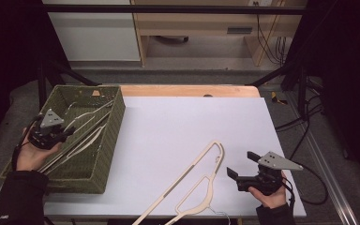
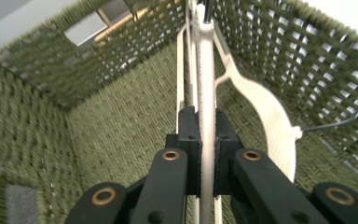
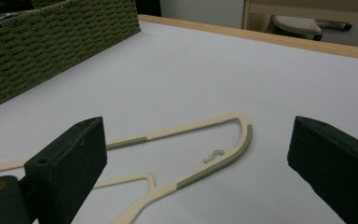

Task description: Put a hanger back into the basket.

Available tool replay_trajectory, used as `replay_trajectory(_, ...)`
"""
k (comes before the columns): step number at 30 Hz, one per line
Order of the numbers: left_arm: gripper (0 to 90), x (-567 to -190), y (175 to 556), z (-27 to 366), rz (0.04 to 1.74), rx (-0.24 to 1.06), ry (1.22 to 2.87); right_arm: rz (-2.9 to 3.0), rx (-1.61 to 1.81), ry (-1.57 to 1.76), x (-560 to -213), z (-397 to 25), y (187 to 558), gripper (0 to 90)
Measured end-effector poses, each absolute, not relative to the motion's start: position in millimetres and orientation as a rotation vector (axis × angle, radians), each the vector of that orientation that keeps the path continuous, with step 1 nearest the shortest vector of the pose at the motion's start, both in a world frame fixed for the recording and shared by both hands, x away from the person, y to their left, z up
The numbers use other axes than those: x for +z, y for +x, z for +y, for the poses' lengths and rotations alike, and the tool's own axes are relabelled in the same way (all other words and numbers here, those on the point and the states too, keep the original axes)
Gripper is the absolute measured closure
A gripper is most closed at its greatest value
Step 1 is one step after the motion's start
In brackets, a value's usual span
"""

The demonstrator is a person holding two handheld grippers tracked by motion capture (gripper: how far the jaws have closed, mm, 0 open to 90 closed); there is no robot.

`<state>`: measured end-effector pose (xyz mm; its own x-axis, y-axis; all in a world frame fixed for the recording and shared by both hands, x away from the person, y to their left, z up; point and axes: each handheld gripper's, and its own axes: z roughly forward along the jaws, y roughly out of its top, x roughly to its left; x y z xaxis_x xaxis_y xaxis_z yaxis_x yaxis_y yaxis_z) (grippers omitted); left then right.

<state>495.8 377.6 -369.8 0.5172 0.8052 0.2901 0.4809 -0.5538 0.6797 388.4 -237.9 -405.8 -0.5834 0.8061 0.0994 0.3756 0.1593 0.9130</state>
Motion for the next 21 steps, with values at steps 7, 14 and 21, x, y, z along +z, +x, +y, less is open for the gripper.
replay_trajectory(7,82.7,-389,496,380,1.078,0.718,2.265,2.035,1.403,1.121,-407,-236,389,5.4)
replay_trajectory(14,77.6,-395,496,374,1.088,0.611,2.304,2.039,1.402,1.119,-407,-235,389,5.4)
replay_trajectory(21,63.4,-394,494,374,1.095,0.582,2.302,2.042,1.403,1.113,-407,-235,389,5.6)
